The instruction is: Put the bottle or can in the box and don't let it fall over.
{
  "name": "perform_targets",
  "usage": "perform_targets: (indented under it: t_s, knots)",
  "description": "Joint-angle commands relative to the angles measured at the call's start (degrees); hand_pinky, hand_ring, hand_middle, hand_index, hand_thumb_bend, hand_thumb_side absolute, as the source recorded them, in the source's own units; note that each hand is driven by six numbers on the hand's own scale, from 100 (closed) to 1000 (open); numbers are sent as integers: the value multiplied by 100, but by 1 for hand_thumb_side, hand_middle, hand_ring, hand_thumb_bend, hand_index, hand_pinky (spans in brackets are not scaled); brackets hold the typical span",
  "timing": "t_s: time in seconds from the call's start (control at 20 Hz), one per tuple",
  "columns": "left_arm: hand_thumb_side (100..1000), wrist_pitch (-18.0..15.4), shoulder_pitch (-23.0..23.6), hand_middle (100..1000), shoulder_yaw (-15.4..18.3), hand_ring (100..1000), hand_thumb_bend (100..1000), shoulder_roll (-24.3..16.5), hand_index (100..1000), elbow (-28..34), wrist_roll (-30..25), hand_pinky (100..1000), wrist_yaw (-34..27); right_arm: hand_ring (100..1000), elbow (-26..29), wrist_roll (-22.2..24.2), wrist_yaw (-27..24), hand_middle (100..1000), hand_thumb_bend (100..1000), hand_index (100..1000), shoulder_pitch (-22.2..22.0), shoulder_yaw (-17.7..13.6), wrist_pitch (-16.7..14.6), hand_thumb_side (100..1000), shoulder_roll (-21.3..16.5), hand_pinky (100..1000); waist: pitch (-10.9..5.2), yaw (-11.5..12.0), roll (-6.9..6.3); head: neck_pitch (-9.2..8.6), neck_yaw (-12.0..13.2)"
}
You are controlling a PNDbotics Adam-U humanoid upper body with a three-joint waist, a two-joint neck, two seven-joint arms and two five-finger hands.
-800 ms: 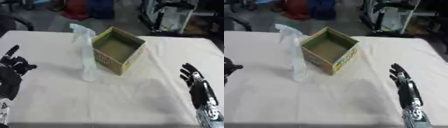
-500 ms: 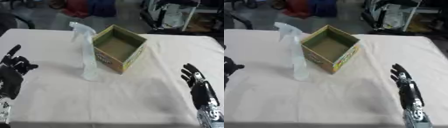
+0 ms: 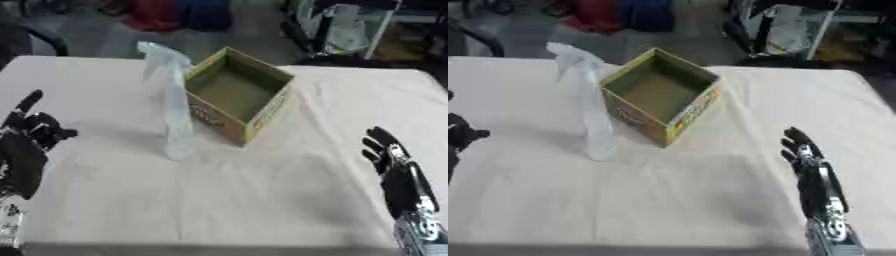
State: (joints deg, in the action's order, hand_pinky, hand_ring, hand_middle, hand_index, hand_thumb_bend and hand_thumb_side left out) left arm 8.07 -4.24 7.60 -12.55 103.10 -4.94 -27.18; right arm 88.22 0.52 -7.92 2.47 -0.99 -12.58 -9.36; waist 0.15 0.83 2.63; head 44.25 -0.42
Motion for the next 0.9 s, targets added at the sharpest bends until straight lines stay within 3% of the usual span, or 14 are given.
perform_targets:
  t_s: [0.05, 0.25, 0.35, 0.6, 0.9]
  knots:
    - [1000, 48, -117, 391, -64, 375, 494, -32, 925, -9, -36, 594, -60, 940, 93, 17, -45, 913, 100, 928, 65, 0, -1, 875, -138, 942, -13, 1, -16, -13, -23]
    - [1000, 194, -329, 362, -238, 333, 539, 46, 930, -365, -83, 551, -739, 940, 83, 38, -50, 913, 100, 928, 70, 19, 1, 876, -136, 943, -18, -22, -12, -13, -20]
    - [1000, 340, -507, 307, -388, 260, 583, 113, 936, -666, -45, 511, -1553, 940, 75, 54, -54, 913, 100, 928, 73, 36, 5, 877, -134, 943, -21, -56, -10, -13, 4]
    - [1000, 557, -975, 276, -700, 211, 624, 92, 939, -1167, 179, 480, -3281, 940, 69, 96, -65, 913, 100, 928, 99, 73, 8, 877, -106, 943, -25, -147, 5, -13, 5]
    - [1000, 847, -1458, 256, -1057, 189, 664, 79, 955, -1312, 348, 467, -4221, 940, 71, 152, -81, 913, 100, 928, 124, 122, 14, 878, -81, 943, -26, -246, 6, -13, 7]
